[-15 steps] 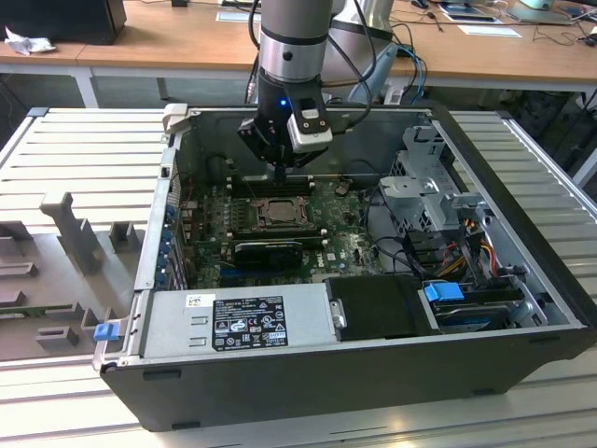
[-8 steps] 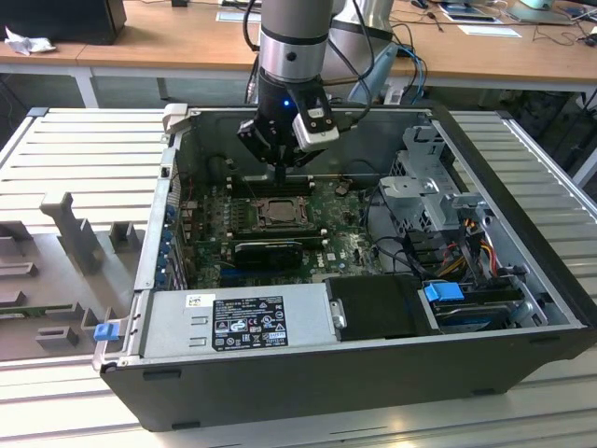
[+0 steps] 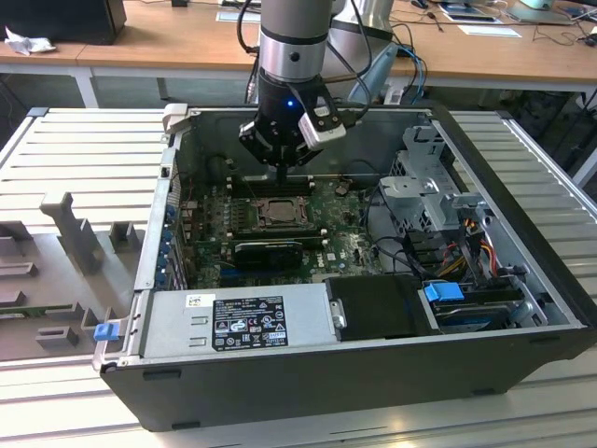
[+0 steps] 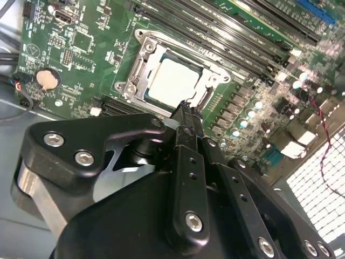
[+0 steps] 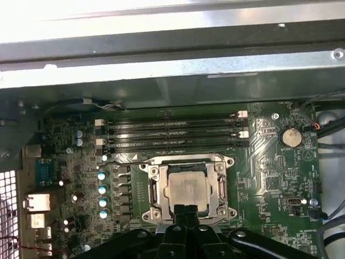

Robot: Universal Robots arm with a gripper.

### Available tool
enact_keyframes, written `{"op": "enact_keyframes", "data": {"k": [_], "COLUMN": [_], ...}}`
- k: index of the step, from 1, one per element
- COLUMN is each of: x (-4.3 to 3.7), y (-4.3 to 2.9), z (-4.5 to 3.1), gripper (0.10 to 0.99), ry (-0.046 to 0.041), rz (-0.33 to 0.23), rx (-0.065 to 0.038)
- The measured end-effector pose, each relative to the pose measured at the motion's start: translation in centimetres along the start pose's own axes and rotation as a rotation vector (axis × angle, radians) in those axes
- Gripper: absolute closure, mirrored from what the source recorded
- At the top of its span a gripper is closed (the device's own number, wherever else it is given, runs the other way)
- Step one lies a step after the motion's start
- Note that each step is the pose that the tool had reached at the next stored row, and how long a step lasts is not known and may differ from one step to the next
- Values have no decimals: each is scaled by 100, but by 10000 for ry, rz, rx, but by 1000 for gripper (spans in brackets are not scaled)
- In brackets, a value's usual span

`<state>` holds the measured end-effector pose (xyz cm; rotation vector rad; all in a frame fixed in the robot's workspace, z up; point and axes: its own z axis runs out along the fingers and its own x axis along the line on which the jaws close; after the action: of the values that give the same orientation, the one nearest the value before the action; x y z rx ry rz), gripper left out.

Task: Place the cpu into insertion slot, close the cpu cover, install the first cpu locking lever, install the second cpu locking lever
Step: 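Install the first cpu locking lever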

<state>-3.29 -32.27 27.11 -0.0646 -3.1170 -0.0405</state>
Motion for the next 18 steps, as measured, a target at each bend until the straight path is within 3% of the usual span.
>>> {"op": "enact_keyframes", "data": {"k": [11,18], "x": [7,242], "y": [0,-11], "z": [1,26], "gripper": [980,980], "ry": [-108,-159], "rz": [-1127,-1158], "rx": [20,-56]}}
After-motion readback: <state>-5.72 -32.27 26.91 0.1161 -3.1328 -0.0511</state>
